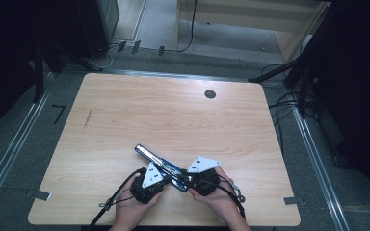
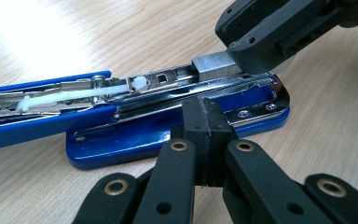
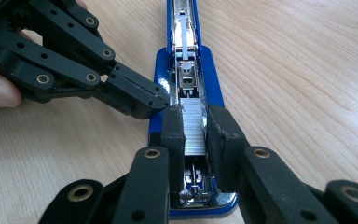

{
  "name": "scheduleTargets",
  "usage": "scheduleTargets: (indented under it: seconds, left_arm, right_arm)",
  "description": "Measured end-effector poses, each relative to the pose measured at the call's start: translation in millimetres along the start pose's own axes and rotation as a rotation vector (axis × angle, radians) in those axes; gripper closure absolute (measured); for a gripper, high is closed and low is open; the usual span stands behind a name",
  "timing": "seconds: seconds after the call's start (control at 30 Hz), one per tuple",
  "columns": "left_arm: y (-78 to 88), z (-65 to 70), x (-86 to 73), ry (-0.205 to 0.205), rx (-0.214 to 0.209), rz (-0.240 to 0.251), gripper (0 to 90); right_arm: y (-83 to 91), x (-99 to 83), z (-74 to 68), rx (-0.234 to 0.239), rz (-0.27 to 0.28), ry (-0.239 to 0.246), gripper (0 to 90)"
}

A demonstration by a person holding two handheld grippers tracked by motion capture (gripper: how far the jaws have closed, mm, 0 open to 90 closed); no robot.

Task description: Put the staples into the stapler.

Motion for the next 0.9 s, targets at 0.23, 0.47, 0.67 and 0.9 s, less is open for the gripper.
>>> scheduleTargets:
  seconds: [0.23,0.47,0.67,0.9]
  left_arm:
    - [0.0,-0.1,0.0,0.001,-0.001,0.000,90.0]
    - [0.0,-0.1,0.0,0.001,-0.001,0.000,90.0]
    - [0.0,-0.1,0.0,0.000,0.000,0.000,90.0]
    - [0.0,-0.3,-0.1,0.001,-0.002,0.001,90.0]
  right_arm:
    - [-0.7,-1.6,-0.2,0.020,0.002,-0.018,72.5]
    - [3.9,4.8,2.5,0.030,0.055,-0.052,85.6]
    - [-8.8,12.9,-0.3,0.029,0.063,-0.061,90.0]
    - [-24.3,16.7,-2.6,0.024,0.036,-0.044,90.0]
Point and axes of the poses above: each handheld gripper's, and its own axes: y roughly backward along the jaws, x roughly out of its top, z roughly to its right, the point moved 3 cm from there along -y, roughly forward along the jaws, and after that the axes turned 9 degrees about -y, right-handed, at the moved point
